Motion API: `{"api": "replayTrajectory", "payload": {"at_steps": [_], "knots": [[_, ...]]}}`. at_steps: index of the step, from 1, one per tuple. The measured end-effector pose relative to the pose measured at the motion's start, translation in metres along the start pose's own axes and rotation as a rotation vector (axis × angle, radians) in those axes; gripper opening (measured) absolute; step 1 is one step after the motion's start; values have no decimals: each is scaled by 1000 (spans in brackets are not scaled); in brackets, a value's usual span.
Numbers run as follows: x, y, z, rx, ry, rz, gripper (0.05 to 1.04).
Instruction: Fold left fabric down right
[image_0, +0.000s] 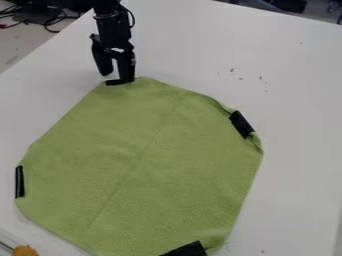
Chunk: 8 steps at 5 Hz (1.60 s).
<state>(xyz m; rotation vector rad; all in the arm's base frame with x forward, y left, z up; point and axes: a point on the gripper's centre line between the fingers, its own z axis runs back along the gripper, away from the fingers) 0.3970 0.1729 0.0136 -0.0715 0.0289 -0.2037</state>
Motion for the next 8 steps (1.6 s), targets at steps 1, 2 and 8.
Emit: {"api": "replayTrajectory", "payload": {"at_steps": [1,2,8], "knots": [[0,4,4,17,19,-13,972],[-3,2,-5,16,8,-3,817],[-15,-10,-9,-4,-13,8,707]]}}
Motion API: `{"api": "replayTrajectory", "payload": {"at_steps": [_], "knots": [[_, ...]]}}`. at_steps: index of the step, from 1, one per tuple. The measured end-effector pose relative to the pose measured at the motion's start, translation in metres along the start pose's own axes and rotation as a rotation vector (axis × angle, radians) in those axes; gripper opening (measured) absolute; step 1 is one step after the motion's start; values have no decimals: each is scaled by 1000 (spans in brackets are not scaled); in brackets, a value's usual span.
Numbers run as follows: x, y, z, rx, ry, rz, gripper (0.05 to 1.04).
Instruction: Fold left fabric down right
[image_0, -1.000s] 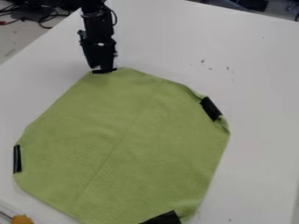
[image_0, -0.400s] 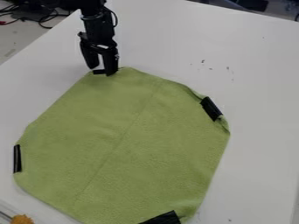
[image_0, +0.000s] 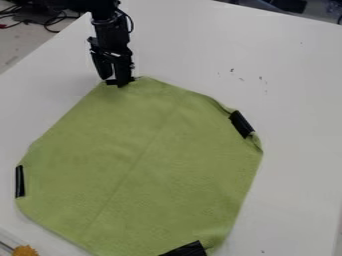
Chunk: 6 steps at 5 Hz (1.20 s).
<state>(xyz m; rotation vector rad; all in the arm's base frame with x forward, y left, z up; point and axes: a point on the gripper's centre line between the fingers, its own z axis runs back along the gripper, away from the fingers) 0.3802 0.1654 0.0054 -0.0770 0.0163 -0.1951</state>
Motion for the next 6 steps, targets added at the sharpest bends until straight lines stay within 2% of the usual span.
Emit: {"api": "replayTrajectory", "payload": {"at_steps": [1,2,3,5,6], "knots": [[-5,1,-1,-17,-13,5,415],[-5,2,-2,-15,-22,-6,200],[-3,5,3,5,-21,-21,87],[35,-6,35,139,-27,-199,59],[35,-19,62,194,-55,-244,59]]}}
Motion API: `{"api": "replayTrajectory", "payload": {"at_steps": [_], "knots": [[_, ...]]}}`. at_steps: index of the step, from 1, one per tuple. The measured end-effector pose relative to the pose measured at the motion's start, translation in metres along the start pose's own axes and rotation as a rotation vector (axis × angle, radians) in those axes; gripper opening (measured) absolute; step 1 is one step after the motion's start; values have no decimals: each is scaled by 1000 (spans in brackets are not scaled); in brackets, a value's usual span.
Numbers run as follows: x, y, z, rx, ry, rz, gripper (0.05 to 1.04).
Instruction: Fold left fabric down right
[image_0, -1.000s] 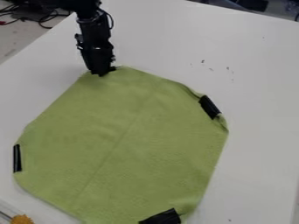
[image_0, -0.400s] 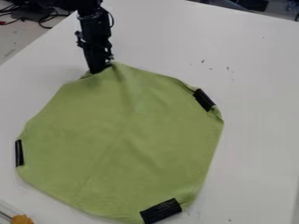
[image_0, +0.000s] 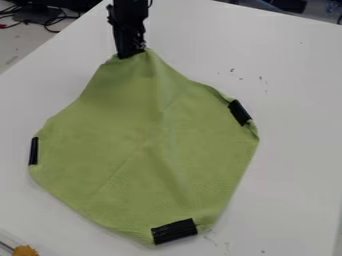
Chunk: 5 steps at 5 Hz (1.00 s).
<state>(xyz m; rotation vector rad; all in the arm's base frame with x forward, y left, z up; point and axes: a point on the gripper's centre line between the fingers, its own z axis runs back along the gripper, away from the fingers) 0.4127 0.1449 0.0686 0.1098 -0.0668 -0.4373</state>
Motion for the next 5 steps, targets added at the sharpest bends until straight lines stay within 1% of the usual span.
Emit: {"api": "replayTrajectory", "payload": {"at_steps": [1,2,3,4,5], "knots": [[-21,-36,29,3,-36,16,59],[-44,-74,49,-9,-88,42,59],[-62,-112,58,-63,-90,62,59],[-71,-142,55,-71,-110,52,59],[-75,-164,51,-52,-126,-31,59]]}}
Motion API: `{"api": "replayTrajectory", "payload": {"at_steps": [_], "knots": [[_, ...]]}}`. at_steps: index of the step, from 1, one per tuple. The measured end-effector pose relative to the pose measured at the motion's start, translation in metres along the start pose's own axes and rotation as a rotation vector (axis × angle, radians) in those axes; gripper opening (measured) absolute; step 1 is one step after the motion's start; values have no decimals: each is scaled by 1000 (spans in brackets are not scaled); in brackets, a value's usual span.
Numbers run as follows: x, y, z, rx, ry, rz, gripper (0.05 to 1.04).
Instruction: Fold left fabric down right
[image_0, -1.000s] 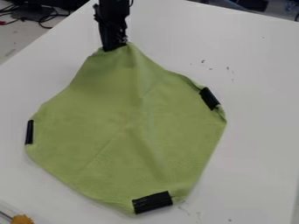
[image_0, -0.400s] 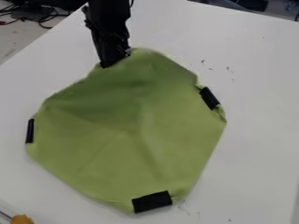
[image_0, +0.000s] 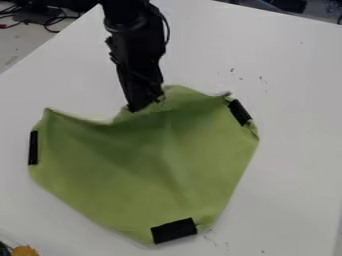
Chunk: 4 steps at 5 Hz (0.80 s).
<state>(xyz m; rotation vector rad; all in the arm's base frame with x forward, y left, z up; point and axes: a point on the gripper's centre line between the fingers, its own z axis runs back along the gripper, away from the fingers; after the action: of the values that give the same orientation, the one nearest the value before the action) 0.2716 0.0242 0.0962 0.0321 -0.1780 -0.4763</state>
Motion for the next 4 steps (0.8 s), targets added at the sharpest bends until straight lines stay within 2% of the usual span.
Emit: {"api": "replayTrajectory", "payload": {"at_steps": [2,4], "knots": [[-13,-33,5,-18,-5,-45,58],[-31,-71,5,-14,-41,80,58]]}}
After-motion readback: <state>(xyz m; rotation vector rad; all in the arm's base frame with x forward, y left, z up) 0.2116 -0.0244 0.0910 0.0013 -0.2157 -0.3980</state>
